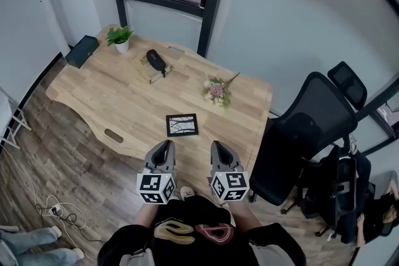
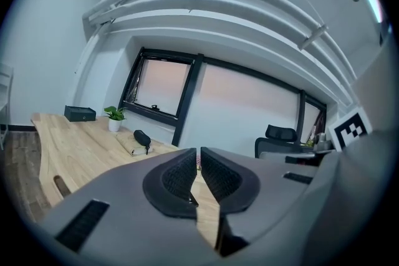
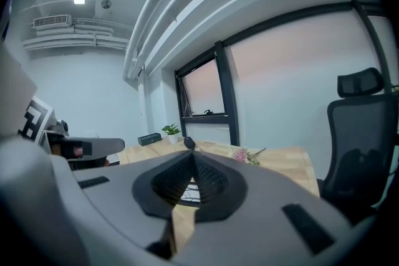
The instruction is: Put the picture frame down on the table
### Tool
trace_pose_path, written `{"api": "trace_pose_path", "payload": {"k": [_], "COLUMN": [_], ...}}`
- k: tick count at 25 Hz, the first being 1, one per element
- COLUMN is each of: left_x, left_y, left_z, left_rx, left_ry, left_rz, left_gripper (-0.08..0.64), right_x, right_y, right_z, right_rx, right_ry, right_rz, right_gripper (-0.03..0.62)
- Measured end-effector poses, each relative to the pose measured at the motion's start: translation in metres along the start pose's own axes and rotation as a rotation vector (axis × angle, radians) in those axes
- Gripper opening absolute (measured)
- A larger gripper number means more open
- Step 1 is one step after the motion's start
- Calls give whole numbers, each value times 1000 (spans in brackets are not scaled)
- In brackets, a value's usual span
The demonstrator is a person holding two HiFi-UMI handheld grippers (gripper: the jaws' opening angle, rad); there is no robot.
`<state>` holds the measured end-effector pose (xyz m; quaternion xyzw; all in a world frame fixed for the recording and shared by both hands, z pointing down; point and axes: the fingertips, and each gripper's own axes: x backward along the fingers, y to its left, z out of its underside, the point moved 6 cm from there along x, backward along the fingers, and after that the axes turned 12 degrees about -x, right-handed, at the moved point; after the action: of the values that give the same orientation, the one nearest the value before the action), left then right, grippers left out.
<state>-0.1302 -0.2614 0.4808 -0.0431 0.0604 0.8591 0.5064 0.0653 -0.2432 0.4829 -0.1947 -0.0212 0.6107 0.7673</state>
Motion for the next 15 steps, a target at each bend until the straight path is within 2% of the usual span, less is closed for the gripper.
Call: {"api": "trace_pose_path", "payload": {"k": [15], "left_x": [-9], "left_y": [-13], "left_z": [7], "left_rx": [10], "left_ry": [37], "left_rz": [20], "left_gripper": [20], "right_x": [3], "right_y": [-13], "right_z": [4], "right_rx": [25], "right_ry": [7], "right_rz": [26], "right_gripper": [9]}}
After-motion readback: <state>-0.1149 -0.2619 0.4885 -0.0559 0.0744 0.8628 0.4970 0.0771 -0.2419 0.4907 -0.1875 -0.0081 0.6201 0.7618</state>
